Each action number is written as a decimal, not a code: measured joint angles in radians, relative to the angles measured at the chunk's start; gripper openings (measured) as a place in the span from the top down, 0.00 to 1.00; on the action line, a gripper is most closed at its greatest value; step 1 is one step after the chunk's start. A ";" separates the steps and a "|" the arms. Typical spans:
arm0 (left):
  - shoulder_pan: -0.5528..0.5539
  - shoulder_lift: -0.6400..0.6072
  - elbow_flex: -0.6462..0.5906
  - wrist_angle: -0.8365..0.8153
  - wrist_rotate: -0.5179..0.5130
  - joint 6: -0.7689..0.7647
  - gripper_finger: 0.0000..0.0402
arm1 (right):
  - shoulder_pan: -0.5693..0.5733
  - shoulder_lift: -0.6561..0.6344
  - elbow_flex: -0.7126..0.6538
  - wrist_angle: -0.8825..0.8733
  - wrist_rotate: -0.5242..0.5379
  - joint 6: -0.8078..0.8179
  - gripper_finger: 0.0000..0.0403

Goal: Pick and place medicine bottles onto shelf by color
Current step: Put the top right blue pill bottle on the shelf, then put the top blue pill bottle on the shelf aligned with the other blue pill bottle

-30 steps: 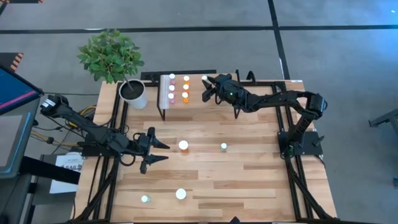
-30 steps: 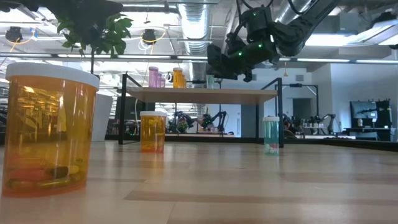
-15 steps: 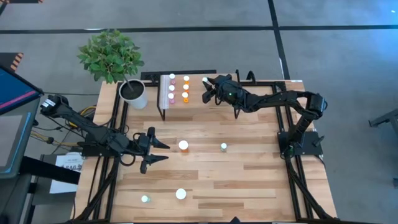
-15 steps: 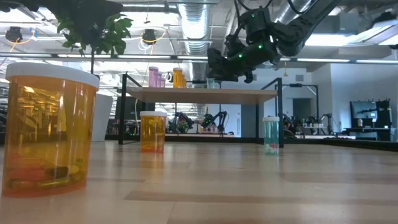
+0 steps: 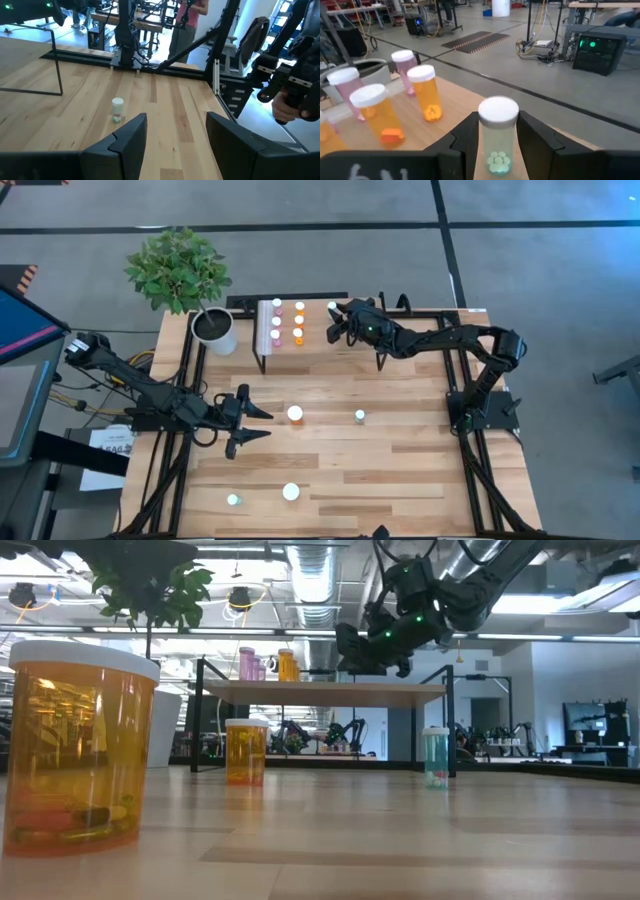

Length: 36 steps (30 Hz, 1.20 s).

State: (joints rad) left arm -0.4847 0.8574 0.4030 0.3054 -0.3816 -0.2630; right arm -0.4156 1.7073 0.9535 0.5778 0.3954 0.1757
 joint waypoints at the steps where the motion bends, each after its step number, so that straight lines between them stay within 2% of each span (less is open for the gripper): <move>1: 0.000 0.000 0.000 0.000 0.000 0.000 0.52 | 0.000 0.000 0.000 -0.006 0.000 0.000 0.63; 13: 0.000 0.000 0.000 0.000 0.000 0.000 0.52 | 0.012 0.001 -0.001 -0.029 -0.002 0.000 0.61; 23: 0.000 0.000 0.000 0.000 0.000 -0.008 0.52 | 0.028 -0.010 0.000 -0.054 -0.003 0.008 0.48; 29: 0.000 0.000 0.000 0.000 0.000 -0.010 0.52 | 0.036 -0.052 0.021 -0.180 0.000 0.010 0.45; 36: 0.000 0.000 0.000 0.000 0.000 -0.010 0.52 | 0.077 -0.198 0.023 -0.390 0.001 0.013 0.45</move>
State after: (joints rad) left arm -0.4847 0.8577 0.4030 0.3054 -0.3811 -0.2729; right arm -0.3384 1.5090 0.9760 0.1875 0.3964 0.1889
